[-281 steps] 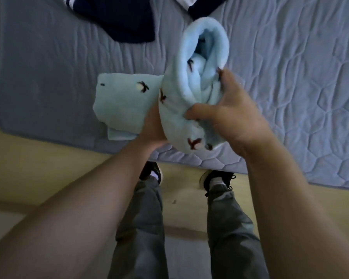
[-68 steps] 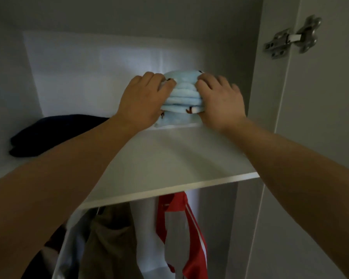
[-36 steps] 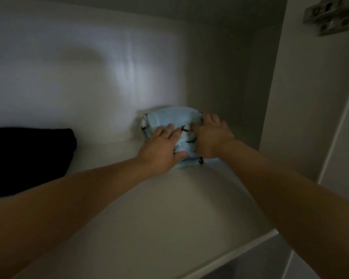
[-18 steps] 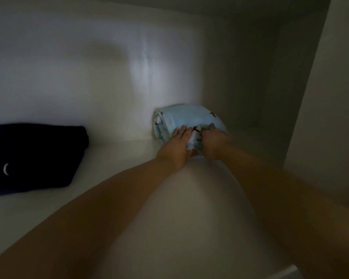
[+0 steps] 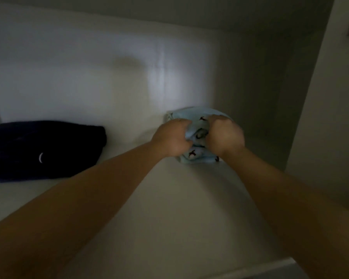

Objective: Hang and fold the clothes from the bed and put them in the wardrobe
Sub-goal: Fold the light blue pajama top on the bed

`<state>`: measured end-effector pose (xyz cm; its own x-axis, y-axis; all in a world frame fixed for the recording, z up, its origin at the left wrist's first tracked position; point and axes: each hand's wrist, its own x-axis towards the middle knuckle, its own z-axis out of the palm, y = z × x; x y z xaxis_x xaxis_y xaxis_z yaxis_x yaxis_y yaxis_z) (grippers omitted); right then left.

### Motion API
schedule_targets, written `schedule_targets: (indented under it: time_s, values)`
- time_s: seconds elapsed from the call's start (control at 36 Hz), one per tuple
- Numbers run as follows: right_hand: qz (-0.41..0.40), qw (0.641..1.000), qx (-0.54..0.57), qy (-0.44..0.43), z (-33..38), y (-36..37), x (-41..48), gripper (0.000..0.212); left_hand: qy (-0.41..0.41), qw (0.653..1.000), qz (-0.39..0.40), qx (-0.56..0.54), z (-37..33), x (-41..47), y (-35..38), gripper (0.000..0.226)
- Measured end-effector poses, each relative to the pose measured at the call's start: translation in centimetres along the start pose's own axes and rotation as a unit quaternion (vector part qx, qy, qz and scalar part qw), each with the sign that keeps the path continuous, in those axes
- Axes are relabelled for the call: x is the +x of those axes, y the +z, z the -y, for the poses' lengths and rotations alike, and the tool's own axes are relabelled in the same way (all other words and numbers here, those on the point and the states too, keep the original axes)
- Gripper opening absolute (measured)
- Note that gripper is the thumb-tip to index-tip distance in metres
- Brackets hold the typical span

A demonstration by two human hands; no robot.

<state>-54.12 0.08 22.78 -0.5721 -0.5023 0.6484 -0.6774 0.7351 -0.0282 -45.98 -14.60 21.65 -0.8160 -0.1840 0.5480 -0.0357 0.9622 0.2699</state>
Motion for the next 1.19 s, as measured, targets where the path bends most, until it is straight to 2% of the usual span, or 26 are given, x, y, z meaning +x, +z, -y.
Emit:
schedule_targets:
  time_s: [0.08,0.17,0.28,0.36,0.47,0.64,0.75,0.94,1.19]
  values:
    - [0.009,0.999,0.035,0.01,0.5,-1.3,-0.3,0.034,-0.001,1.0,-0.02,0.019,-0.9,-0.8,-1.2,0.041]
    - [0.019,0.996,0.089,0.023,0.7,-2.6,-0.9,0.038,-0.007,0.998,-0.043,0.039,-1.5,-1.5,-2.4,0.035]
    - [0.02,0.986,0.162,0.044,0.5,-4.2,-1.6,0.046,-0.001,0.997,-0.035,0.062,-2.7,-2.6,-4.2,0.025]
    - [0.01,0.976,0.21,0.059,0.3,-5.2,-2.3,0.041,0.003,0.997,-0.03,0.071,-3.7,-3.6,-5.7,0.023]
    - [-0.02,0.969,0.244,0.043,0.0,-6.6,-3.4,0.029,0.007,0.996,-0.047,0.074,-5.0,-4.8,-7.3,0.022]
    - [-0.045,0.955,0.291,0.025,-0.3,-8.8,-5.9,0.027,0.01,0.996,-0.055,0.069,-6.6,-6.8,-8.4,0.016]
    - [-0.05,0.954,0.295,0.035,-0.3,-11.0,-8.8,0.025,0.04,0.996,-0.051,0.064,-8.6,-8.8,-9.0,0.013]
    - [-0.1,0.957,0.254,0.103,-0.8,-16.3,-17.1,0.02,0.137,0.989,-0.057,0.03,-13.5,-12.8,-10.1,0.011]
    - [-0.116,0.935,0.216,0.256,0.4,-23.8,-33.0,0.021,0.252,0.958,-0.014,-0.138,-21.6,-20.1,-8.6,0.015]
